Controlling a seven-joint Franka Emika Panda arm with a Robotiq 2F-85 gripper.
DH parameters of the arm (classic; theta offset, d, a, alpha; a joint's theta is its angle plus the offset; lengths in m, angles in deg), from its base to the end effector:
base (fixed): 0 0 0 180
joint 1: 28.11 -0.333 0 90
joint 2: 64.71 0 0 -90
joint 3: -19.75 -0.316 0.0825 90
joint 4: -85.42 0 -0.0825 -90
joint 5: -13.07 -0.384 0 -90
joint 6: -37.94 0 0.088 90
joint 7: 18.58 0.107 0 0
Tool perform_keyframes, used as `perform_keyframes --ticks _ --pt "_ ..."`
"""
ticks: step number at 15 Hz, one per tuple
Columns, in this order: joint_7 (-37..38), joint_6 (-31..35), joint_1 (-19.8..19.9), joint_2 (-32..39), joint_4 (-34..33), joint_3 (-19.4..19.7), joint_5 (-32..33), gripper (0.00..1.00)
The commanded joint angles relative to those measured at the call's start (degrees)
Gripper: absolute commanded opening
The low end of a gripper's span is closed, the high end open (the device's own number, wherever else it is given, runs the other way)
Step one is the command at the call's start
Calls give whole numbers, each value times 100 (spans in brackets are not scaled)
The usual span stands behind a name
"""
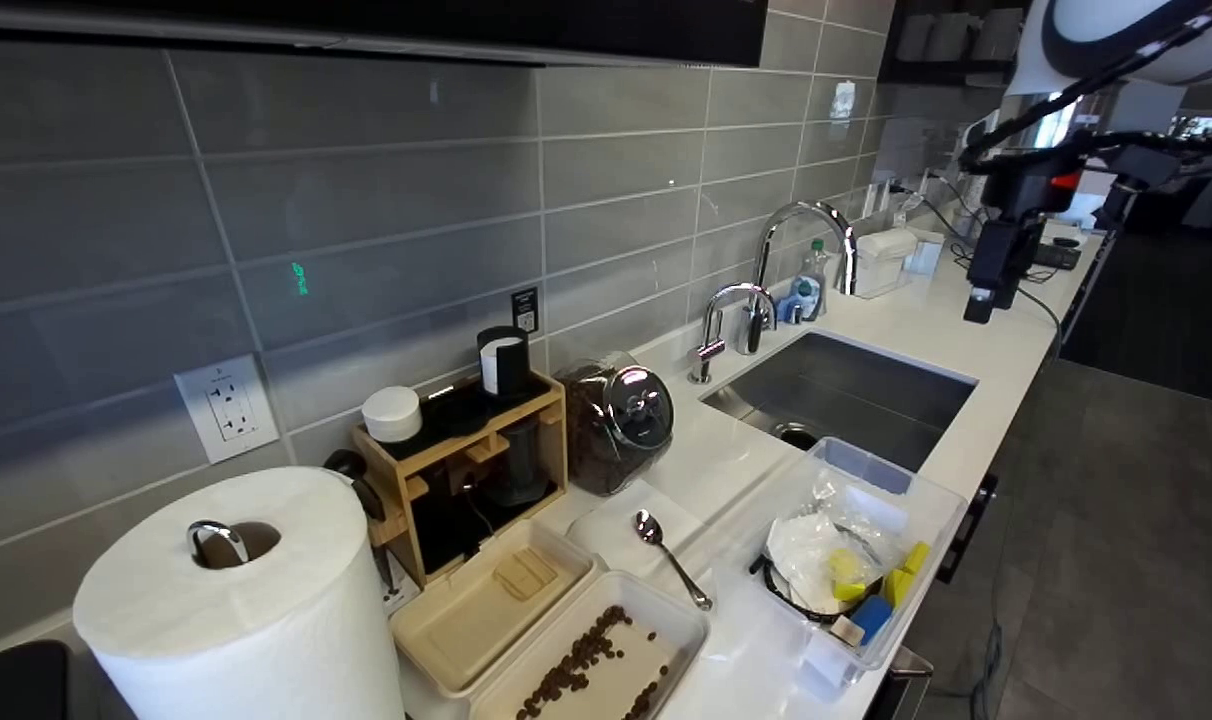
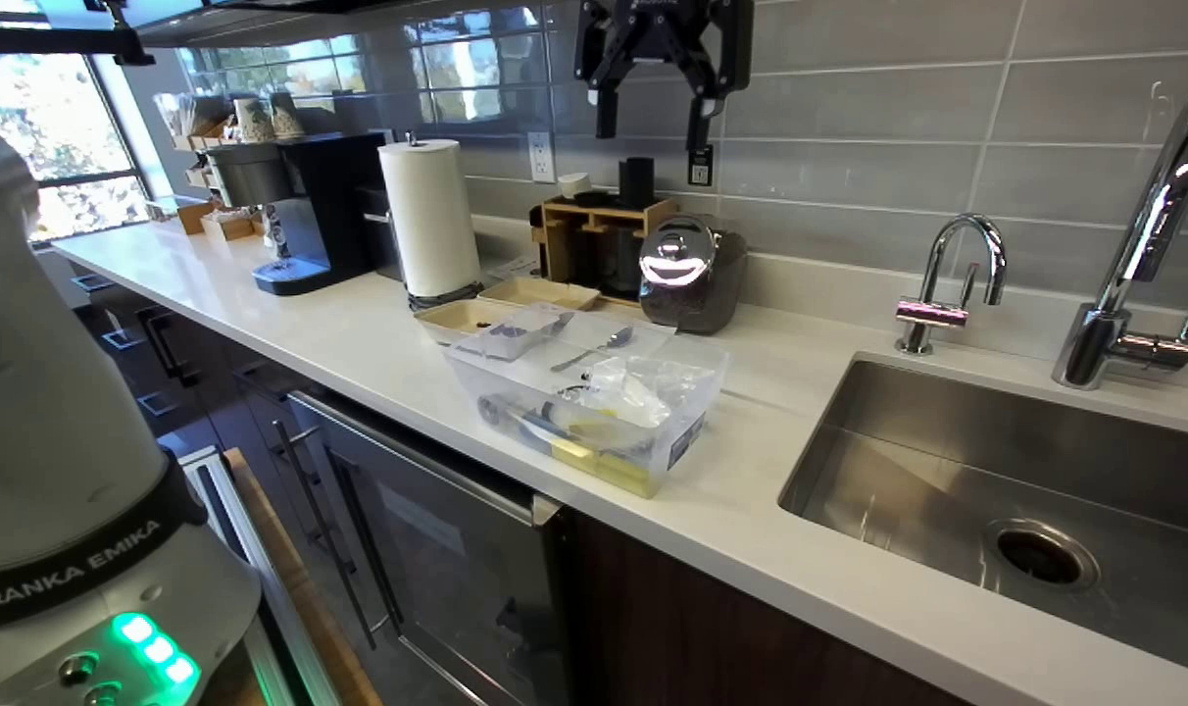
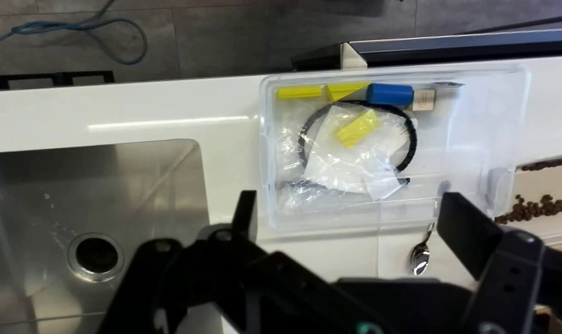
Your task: Remove the white container from the big lunchbox and put it in the takeaway pack
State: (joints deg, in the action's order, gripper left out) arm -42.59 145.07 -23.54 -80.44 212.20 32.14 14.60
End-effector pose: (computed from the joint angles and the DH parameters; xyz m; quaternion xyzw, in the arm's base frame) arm 0.4410 -0.1419 0.4827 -0.9967 -0.0708 0.0291 0.0283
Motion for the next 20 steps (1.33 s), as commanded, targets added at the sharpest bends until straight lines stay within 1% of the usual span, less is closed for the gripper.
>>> perform_keyframes --ticks 1,6,9,10,12,13,14,16,20 --pt "363 3 -248 83 255 -471 -104 100" --pt "1202 153 -624 44 850 -1156 -210 100" --pt "1838 683 -770 166 1109 -1434 -371 100" --pt "2013 827 -809 301 1109 -1493 -468 100" --pt "2394 1126 -841 499 1137 -1616 -451 100" --pt "2378 1171 -859 641 1090 -1661 -304 100" --pt "2180 956 -837 394 1098 -1589 -342 100" --pt "2193 991 -846 483 1096 -1608 -340 100" --pt "2188 991 -837 446 1073 -1592 -340 100"
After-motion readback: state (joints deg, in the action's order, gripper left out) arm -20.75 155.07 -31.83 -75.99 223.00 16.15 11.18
